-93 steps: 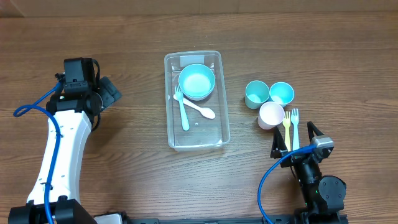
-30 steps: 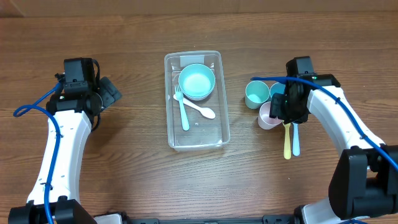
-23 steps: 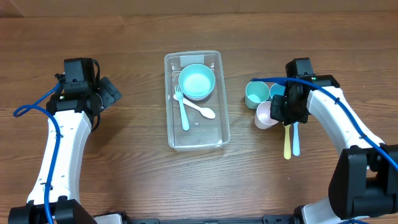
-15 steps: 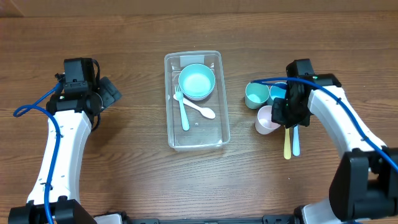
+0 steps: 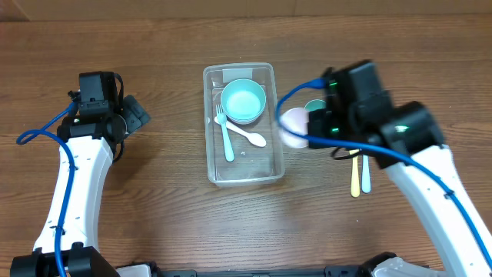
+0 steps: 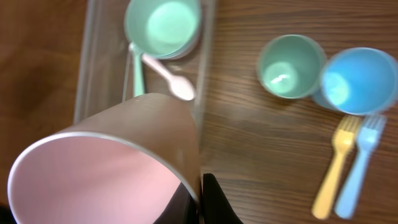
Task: Pack container
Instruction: 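Carry the pink cup with the right gripper into the container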
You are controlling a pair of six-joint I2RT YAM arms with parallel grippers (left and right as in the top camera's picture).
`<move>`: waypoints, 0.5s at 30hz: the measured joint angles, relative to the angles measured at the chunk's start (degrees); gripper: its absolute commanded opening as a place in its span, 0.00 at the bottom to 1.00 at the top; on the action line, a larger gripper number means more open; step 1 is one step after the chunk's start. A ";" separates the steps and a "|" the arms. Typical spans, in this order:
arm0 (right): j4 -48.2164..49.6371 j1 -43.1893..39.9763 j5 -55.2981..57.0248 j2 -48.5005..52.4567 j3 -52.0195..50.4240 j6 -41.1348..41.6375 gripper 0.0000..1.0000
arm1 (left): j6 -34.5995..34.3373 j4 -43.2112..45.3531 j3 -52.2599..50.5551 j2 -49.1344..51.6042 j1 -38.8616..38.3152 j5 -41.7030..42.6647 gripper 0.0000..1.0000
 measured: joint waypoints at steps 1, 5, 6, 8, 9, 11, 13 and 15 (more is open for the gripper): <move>0.42 1.44 -0.04 0.76 0.00 0.04 0.04 | 0.00 0.00 0.00 0.00 0.00 0.00 1.00; 1.75 7.74 1.68 5.44 0.00 0.17 0.04 | 0.00 0.00 0.00 0.00 0.00 0.00 1.00; 1.97 9.25 2.73 7.06 0.00 0.20 0.04 | 0.00 0.00 0.00 0.00 0.00 0.00 1.00; 2.80 11.06 4.37 9.81 0.00 0.20 0.04 | 0.00 0.00 0.00 0.00 0.00 0.00 1.00; 3.41 11.80 5.03 11.67 0.00 0.20 0.04 | 0.00 0.00 0.00 0.00 0.00 0.00 1.00; 4.13 11.96 5.86 14.14 0.00 0.20 0.04 | 0.00 0.00 0.00 0.00 0.00 0.00 1.00; 5.18 11.96 6.40 16.02 0.00 0.22 0.04 | 0.00 0.00 0.00 0.00 0.00 0.00 1.00; 6.08 11.96 6.69 17.44 0.00 0.22 0.04 | 0.00 0.00 0.00 0.00 0.00 0.00 1.00</move>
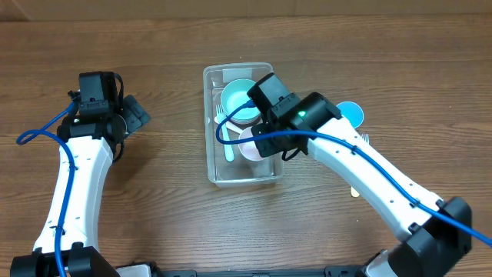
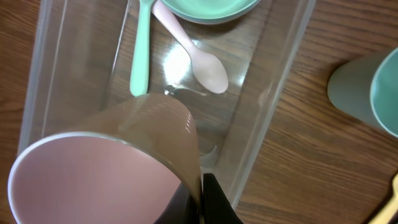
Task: Pack container
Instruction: 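Carry the pink cup with the right gripper into the container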
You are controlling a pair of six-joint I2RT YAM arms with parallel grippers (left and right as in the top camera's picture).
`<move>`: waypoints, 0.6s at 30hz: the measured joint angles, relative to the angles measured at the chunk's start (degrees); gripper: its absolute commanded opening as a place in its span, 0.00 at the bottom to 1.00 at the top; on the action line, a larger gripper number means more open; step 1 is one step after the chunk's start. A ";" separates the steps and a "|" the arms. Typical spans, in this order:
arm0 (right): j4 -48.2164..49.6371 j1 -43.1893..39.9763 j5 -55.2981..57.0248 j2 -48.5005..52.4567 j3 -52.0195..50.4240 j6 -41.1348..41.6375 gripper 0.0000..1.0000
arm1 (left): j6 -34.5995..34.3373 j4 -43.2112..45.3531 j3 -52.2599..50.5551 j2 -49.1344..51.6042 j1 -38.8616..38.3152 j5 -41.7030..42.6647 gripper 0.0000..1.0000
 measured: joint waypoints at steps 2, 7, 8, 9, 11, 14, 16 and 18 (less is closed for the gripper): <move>0.92 0.00 0.24 1.40 0.00 -0.02 0.04 | 0.00 0.00 0.00 0.00 0.00 0.00 1.00; 2.95 0.00 0.37 3.76 0.00 0.00 0.04 | 0.00 0.00 0.00 0.00 0.00 0.00 1.00; 3.06 0.00 0.37 4.02 0.00 -0.04 0.04 | 0.00 0.00 0.00 0.00 0.00 0.00 1.00; 3.08 0.00 0.37 4.35 0.00 0.00 0.04 | 0.00 0.00 0.00 0.00 0.00 0.00 1.00; 3.15 0.00 0.39 4.83 0.00 -0.02 0.04 | -0.02 0.00 0.00 0.00 0.00 0.00 1.00; 3.21 0.00 0.37 5.29 0.00 -0.02 0.04 | 0.00 0.00 0.00 0.00 0.00 0.00 1.00; 3.78 0.00 0.44 5.29 0.00 -0.02 0.04 | 0.00 0.00 0.00 0.00 0.00 0.00 1.00; 4.52 0.00 0.59 5.29 0.00 -0.04 0.04 | 0.00 0.00 0.00 0.00 0.00 0.00 1.00</move>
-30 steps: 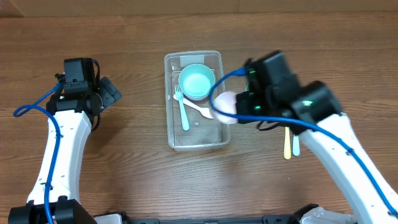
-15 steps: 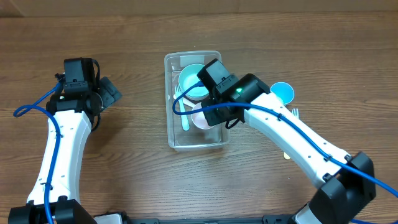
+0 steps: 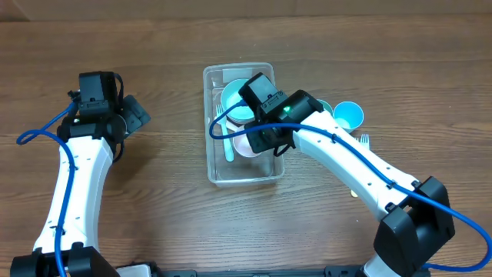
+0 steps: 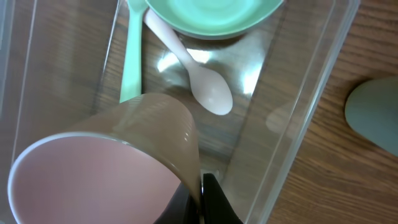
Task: Pack container
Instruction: 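Carry the pink cup with the right gripper into the container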
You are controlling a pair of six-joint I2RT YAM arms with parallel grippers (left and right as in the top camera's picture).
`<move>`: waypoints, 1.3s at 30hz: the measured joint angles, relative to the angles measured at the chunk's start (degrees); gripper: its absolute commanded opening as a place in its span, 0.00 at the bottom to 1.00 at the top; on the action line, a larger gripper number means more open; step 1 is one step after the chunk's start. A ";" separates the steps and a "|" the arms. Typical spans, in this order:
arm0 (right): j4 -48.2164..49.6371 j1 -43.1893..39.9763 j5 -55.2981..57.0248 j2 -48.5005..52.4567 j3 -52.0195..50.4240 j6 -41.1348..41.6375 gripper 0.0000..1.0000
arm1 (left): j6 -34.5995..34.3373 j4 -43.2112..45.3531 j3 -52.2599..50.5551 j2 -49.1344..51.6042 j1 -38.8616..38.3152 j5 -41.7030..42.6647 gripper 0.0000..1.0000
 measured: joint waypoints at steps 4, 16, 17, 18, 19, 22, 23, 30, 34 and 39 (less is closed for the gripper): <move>0.52 0.00 0.17 0.11 0.00 0.02 0.04 | 0.00 0.00 0.00 0.00 0.00 0.00 1.00; 0.37 0.00 0.17 4.61 0.00 0.22 0.03 | 0.00 0.00 0.00 0.00 0.00 0.00 1.00; 0.37 0.02 0.17 4.66 0.00 0.33 0.04 | 0.00 0.00 0.00 0.00 0.00 0.02 1.00; 0.39 0.02 0.15 4.85 0.00 0.46 0.04 | 0.00 0.00 0.00 0.00 0.00 0.00 1.00; 0.39 0.00 0.13 5.29 0.00 0.48 0.04 | 0.00 0.00 0.00 0.00 0.00 0.00 1.00; 0.42 0.00 -0.02 7.52 0.00 0.87 0.04 | -0.02 0.00 0.00 0.00 0.00 0.00 1.00; 0.42 0.02 -0.04 8.81 0.00 0.92 0.04 | 0.00 0.00 0.00 0.00 0.00 0.00 1.00; 0.70 -0.09 -0.37 9.22 0.07 1.03 0.36 | 0.00 0.00 0.00 0.00 0.00 0.00 1.00; 0.48 -0.09 -0.48 9.27 0.07 1.22 0.47 | 0.00 0.00 0.00 0.00 0.00 0.00 1.00; -1.92 -0.04 -0.52 9.29 1.29 1.25 0.50 | 0.00 0.00 0.00 0.00 0.00 0.00 1.00</move>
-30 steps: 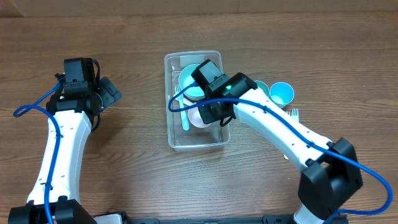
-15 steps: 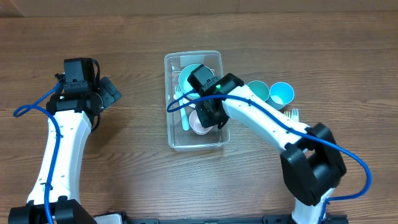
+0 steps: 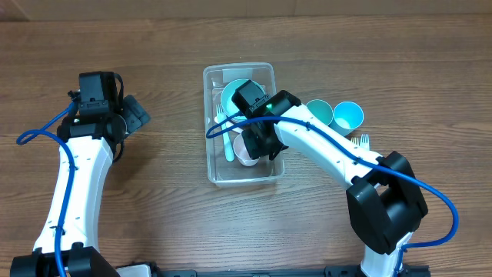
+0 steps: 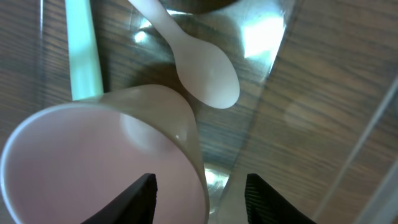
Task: Pack container
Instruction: 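Carry the pink cup with the right gripper into the container, then release the pink cup and move the right gripper to the teal cups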
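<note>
The clear plastic container [image 3: 238, 68] sits mid-table and holds a teal bowl [image 3: 233, 95], a green fork [image 3: 228, 146] and a pale pink spoon [image 4: 208, 76]. A pink cup [image 3: 244, 151] stands upright on its floor near the front. My right gripper [image 3: 258, 145] is down inside the container, open, with one finger on each side of the pink cup's [image 4: 93, 162] rim wall and a gap on both sides. My left gripper [image 3: 135, 115] hangs over bare table at far left, holding nothing.
To the right of the container stand a green cup [image 3: 320, 113] and a blue cup [image 3: 350, 115]. A blue fork [image 3: 362, 141] lies just in front of them. The container's right wall [image 4: 292, 87] runs close beside my right gripper.
My right gripper has opened and let go of the pink cup, which now stands lower, on the container floor beside the spoon. The left arm has not moved.
My right gripper held the pink cup over the table right of the container. It then had the cup over the container's front half, then lower inside it. Now the cup rests in the container and the gripper is open.
</note>
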You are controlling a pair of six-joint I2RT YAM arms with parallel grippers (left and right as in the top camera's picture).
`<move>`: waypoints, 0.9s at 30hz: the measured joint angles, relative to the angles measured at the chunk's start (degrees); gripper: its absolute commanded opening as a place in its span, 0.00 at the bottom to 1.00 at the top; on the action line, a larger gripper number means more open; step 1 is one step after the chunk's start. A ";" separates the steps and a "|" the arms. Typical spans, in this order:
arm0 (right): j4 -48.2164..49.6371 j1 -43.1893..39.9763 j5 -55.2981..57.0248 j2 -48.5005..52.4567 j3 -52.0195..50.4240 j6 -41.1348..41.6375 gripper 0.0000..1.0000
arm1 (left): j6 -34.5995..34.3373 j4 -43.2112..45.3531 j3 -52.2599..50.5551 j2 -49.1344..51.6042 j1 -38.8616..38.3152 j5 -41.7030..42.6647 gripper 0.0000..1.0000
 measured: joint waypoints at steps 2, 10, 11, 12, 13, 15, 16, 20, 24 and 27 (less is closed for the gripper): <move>-1.11 0.00 0.04 0.02 1.95 0.00 0.51 | 0.00 0.00 0.00 0.00 0.00 0.00 1.00; -11.30 -0.13 0.02 0.07 15.54 0.11 0.51 | 0.00 0.00 0.00 0.00 0.00 0.00 1.00; -12.81 -0.31 0.07 0.07 17.14 0.48 0.50 | 0.00 0.00 0.00 0.00 0.00 0.00 1.00; -14.01 -0.72 0.17 0.00 18.21 0.85 0.50 | 0.00 0.00 0.00 0.00 0.00 0.00 1.00; -14.80 -1.44 0.33 -0.11 18.84 1.44 0.50 | 0.00 0.00 0.00 0.00 0.00 0.00 1.00; -16.37 -4.46 0.92 -0.66 19.04 2.08 0.50 | 0.00 0.02 0.00 0.00 0.00 0.00 1.00; -16.98 -6.36 0.98 -0.83 19.04 2.29 0.50 | 0.00 0.00 0.00 0.00 0.00 0.00 1.00; -18.80 -17.14 1.42 -1.46 19.06 3.10 0.50 | 0.00 0.00 0.00 0.00 0.00 0.02 1.00; -18.97 -30.08 2.08 -1.51 19.06 3.28 0.50 | 0.00 0.00 0.00 0.00 0.00 0.00 1.00; -17.18 -35.74 1.86 -1.51 19.06 2.58 0.50 | 0.00 0.00 0.00 0.00 0.00 0.00 1.00</move>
